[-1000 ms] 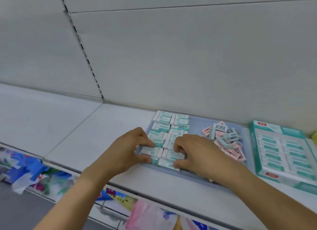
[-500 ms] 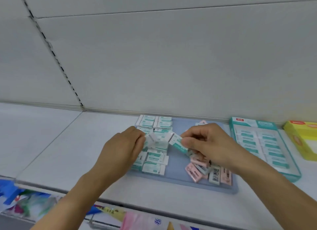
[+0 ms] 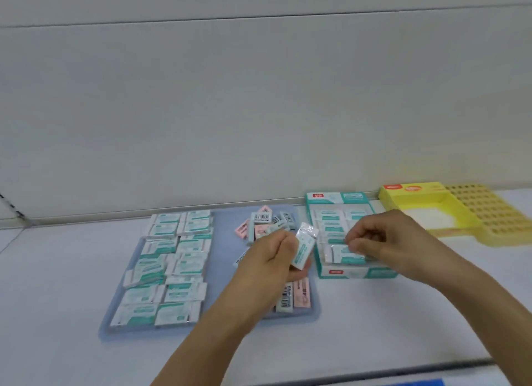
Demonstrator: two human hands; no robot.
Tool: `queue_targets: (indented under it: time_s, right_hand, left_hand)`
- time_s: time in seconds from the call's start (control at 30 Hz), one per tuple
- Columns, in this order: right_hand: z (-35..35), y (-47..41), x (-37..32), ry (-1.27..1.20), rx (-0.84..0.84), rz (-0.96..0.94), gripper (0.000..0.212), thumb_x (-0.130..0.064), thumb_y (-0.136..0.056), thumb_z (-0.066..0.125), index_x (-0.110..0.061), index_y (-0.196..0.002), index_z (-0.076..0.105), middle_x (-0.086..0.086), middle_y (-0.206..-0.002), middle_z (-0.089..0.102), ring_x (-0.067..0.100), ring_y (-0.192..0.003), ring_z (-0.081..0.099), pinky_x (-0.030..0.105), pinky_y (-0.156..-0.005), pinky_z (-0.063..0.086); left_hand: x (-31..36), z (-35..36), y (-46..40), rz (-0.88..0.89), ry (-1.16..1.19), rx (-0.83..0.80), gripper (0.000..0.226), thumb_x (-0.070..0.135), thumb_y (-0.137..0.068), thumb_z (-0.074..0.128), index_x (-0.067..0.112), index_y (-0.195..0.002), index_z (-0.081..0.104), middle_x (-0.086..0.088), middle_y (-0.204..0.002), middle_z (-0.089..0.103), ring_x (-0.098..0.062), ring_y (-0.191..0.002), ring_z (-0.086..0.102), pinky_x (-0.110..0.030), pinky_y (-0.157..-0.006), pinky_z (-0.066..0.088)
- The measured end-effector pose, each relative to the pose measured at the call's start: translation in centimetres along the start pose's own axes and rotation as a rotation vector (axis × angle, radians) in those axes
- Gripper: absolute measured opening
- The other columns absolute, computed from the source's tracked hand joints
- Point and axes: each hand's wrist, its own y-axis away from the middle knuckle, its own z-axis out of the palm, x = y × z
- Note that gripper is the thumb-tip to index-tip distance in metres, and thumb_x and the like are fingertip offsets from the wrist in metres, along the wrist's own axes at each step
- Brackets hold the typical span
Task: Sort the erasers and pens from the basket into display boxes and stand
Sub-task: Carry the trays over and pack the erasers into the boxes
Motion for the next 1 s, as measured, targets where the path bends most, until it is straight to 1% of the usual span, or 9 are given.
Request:
queue_targets:
  time_s: [0.1, 0.23, 0.37, 0.47, 0.6, 0.7, 0.83, 0.9, 1.0]
  right_hand:
    - [0.7, -0.5, 0.2, -0.002, -0.087, 0.035, 0.015, -0.006, -0.082, 0.072, -0.017, -0.072, 0.074, -0.008, -0.067, 0.070, 0.002, -0.062, 0.063, 0.017, -0.060, 0.050]
    - [1.3, -0.9, 0.5, 0.133, -0.088, 0.004, 0.016, -0.012, -0.079, 0.076, -0.026, -0.070, 0.073, -0.015, -0.070, 0.066, -0.002, -0.065, 0.059, 0.010, -0.060, 0.041]
    - [2.0, -1.2, 0.9, 0.233, -0.057, -0.045, 0.014, -0.018, -0.073, 0.080, -0.025, -0.068, 0.069, -0.010, -0.080, 0.058, 0.004, -0.071, 0.054, 0.018, -0.065, 0.042]
    - [2.1, -1.3, 0.9, 0.277, -0.014, -0.037, 0.022, -0.025, -0.072, 0.081, -0.028, -0.071, 0.059, -0.011, -0.080, 0.056, 0.004, -0.071, 0.051, 0.024, -0.066, 0.044]
    - [2.4, 0.0, -1.2, -0.153, 0.065, -0.170, 0.003, -0.029, -0.082, 0.073, -0.030, -0.080, 0.070, -0.011, -0.078, 0.067, 0.003, -0.068, 0.056, 0.019, -0.065, 0.046]
    - [2.5, 0.6, -2.7, -0.462, 0.136, -0.183, 0.008, -0.017, -0.083, 0.071, -0.020, -0.087, 0.076, -0.008, -0.082, 0.073, 0.007, -0.066, 0.061, 0.014, -0.062, 0.047]
    - [2.4, 0.8, -2.5, -0.590, 0.278, -0.113, 0.009, -0.005, -0.086, 0.066, -0.010, -0.084, 0.073, -0.003, -0.068, 0.071, 0.007, -0.056, 0.061, 0.014, -0.053, 0.045]
    - [1.4, 0.6, -1.8, -0.581, 0.290, -0.068, 0.010, -0.004, -0.089, 0.063, -0.009, -0.082, 0.069, -0.006, -0.060, 0.066, 0.003, -0.051, 0.055, 0.015, -0.050, 0.043]
    - [-1.4, 0.4, 0.2, -0.255, 0.236, -0.096, 0.014, -0.005, -0.089, 0.063, -0.015, -0.081, 0.069, -0.012, -0.065, 0.066, -0.002, -0.056, 0.053, 0.010, -0.056, 0.040]
  left_hand:
    - [0.0, 0.8, -0.3, -0.048, -0.013, -0.032, 0.031, 0.020, -0.103, 0.041, -0.004, -0.112, 0.058, -0.010, -0.105, 0.070, -0.014, -0.091, 0.072, -0.023, -0.076, 0.058]
    - [0.0, 1.1, -0.5, -0.083, 0.023, -0.034, 0.029, 0.018, -0.103, 0.040, -0.004, -0.111, 0.057, -0.006, -0.100, 0.074, -0.018, -0.088, 0.073, -0.034, -0.086, 0.058]
    - [0.0, 1.1, -0.4, -0.102, 0.032, -0.013, 0.026, 0.020, -0.104, 0.040, 0.005, -0.107, 0.062, -0.005, -0.098, 0.074, -0.018, -0.087, 0.073, -0.035, -0.086, 0.058]
    - [0.2, 1.3, -0.4, -0.038, -0.019, 0.043, 0.026, 0.019, -0.103, 0.039, 0.009, -0.102, 0.064, -0.007, -0.096, 0.074, -0.017, -0.085, 0.073, -0.032, -0.076, 0.060]
    - [1.0, 1.6, -0.9, 0.057, 0.096, 0.127, 0.028, 0.018, -0.103, 0.042, 0.010, -0.097, 0.068, 0.000, -0.081, 0.074, -0.010, -0.070, 0.069, -0.030, -0.061, 0.059]
    - [1.4, 2.2, -1.4, 0.079, 0.192, 0.124, 0.026, 0.020, -0.101, 0.047, 0.015, -0.100, 0.073, 0.007, -0.073, 0.070, -0.005, -0.061, 0.060, -0.023, -0.062, 0.054]
    - [1.7, 3.2, -2.1, 0.120, 0.221, 0.082, 0.018, 0.017, -0.097, 0.054, 0.018, -0.100, 0.072, 0.000, -0.077, 0.072, -0.010, -0.069, 0.066, -0.027, -0.071, 0.059]
    - [1.4, 3.7, -2.7, 0.180, 0.063, 0.068, 0.015, 0.017, -0.095, 0.058, 0.022, -0.102, 0.070, 0.004, -0.085, 0.073, -0.009, -0.079, 0.068, -0.029, -0.076, 0.058]
    - [0.2, 3.6, -3.6, 0.387, -0.563, 0.078, 0.024, 0.037, -0.096, 0.054, 0.028, -0.116, 0.063, 0.014, -0.108, 0.066, -0.001, -0.098, 0.059, -0.028, -0.087, 0.052]
